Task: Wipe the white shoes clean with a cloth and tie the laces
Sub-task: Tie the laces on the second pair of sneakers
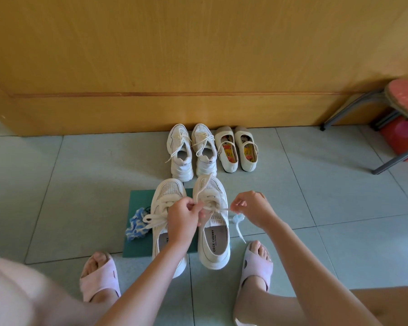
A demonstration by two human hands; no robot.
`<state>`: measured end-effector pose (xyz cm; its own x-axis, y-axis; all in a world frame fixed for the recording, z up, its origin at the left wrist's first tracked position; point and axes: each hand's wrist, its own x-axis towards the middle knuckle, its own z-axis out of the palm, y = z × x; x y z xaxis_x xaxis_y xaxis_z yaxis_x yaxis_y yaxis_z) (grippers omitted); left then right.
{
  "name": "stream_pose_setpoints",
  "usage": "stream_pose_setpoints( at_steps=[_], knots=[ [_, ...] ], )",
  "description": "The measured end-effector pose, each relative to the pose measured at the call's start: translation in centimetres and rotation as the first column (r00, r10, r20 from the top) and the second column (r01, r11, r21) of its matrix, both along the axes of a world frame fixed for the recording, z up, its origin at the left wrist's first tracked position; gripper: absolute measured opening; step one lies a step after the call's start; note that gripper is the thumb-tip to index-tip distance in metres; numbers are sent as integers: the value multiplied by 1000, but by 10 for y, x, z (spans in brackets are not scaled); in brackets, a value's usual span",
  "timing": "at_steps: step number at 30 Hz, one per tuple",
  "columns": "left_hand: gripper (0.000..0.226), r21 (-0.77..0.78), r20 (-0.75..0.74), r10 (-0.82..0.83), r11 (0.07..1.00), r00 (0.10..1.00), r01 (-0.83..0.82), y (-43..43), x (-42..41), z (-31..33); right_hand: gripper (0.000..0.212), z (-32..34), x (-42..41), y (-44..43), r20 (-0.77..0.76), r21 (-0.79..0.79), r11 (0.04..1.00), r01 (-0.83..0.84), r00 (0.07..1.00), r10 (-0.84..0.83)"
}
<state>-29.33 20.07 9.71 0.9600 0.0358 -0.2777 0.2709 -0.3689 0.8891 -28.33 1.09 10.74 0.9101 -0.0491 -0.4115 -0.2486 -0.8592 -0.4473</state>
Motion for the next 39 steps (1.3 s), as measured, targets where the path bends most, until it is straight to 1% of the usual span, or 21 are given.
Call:
stream_pose_setpoints(
  at_steps=[2, 5, 7, 8, 9, 10, 11, 12, 14, 16, 19, 23, 26, 29, 32, 34, 35, 36, 37, 38, 39],
  knots=[
    [15, 33, -33, 8, 999, 999, -7, 3, -4, -1, 9, -2, -5, -3, -23, -29, 999, 16, 1000, -16],
    [11, 60, -55, 16, 998, 998, -13, 6, -8, -1, 6, -3, -8, 0, -56, 18, 999, -39, 998, 40],
    [28, 80, 9, 42, 996, 999, -42, 8, -9, 2, 5, -4, -7, 2, -61, 46, 996, -75, 995, 78],
    [37, 114, 90, 23, 993, 996, -33, 8, -9, 2, 8, -4, -7, 2, -72, 59, 995, -78, 994, 83],
    [40, 155, 192, -30, 988, 981, 0, 8, -9, 2, 12, -4, -6, 1, -83, 67, 995, -76, 993, 82],
    [38, 202, 285, -114, 978, 952, 56, 8, -9, 2, 15, -4, -5, 1, -83, 68, 995, -78, 993, 84],
    [33, 261, 346, -219, 957, 912, 130, 6, -9, 1, 17, -4, -5, 0, -80, 69, 995, -78, 993, 83],
    [27, 336, 364, -332, 918, 870, 211, 4, -8, -2, 18, -3, -4, 1, -74, 78, 994, -78, 994, 84],
    [26, 476, 292, -512, 811, 808, 341, 1, -8, -8, 18, -2, -4, 4, -68, 99, 992, -77, 994, 84],
    [34, 548, 194, -578, 734, 792, 401, 2, -7, -13, 18, -2, -4, 7, -59, 103, 992, -76, 995, 82],
    [43, 589, 126, -604, 684, 787, 430, 5, -3, -14, 17, -2, -6, 8, -41, 98, 994, -53, 998, 57],
    [36, 582, 74, -644, 648, 762, 491, 8, 2, -13, 16, -2, -7, 6, -38, 101, 994, -39, 998, 43],
    [29, 614, 126, -654, 642, 746, 459, 10, 5, -15, 16, 0, -7, 7, -57, 92, 995, -37, 997, 42],
    [30, 634, 175, -645, 652, 744, 415, 12, 7, -17, 18, 2, -6, 7, -75, 19, 999, -38, 996, 39],
    [27, 655, 153, -646, 633, 748, 413, 13, 10, -18, 21, 3, -7, 8, -87, -50, 998, -42, 996, 38],
    [23, 642, 111, -655, 622, 748, 449, 13, 11, -19, 23, 4, -7, 9, -90, -108, 993, -43, 995, 34],
    [22, 628, 102, -647, 631, 755, 456, 12, 10, -18, 24, 4, -7, 9, -85, -127, 991, -38, 996, 27],
    [23, 605, 98, -626, 655, 773, 454, 11, 11, -16, 24, 3, -7, 8, -75, -130, 991, -28, 997, 18],
    [25, 557, 95, -585, 702, 806, 444, 11, 12, -13, 23, 3, -7, 7, -60, -124, 992, -25, 998, 18],
    [27, 477, 72, -530, 762, 845, 437, 10, 13, -8, 23, 3, -7, 6, -50, -114, 993, -44, 998, 38],
    [29, 356, 42, -471, 831, 881, 427, 10, 16, -5, 24, 4, -6, 5, -51, -104, 991, -85, 996, 80]
  ],
)
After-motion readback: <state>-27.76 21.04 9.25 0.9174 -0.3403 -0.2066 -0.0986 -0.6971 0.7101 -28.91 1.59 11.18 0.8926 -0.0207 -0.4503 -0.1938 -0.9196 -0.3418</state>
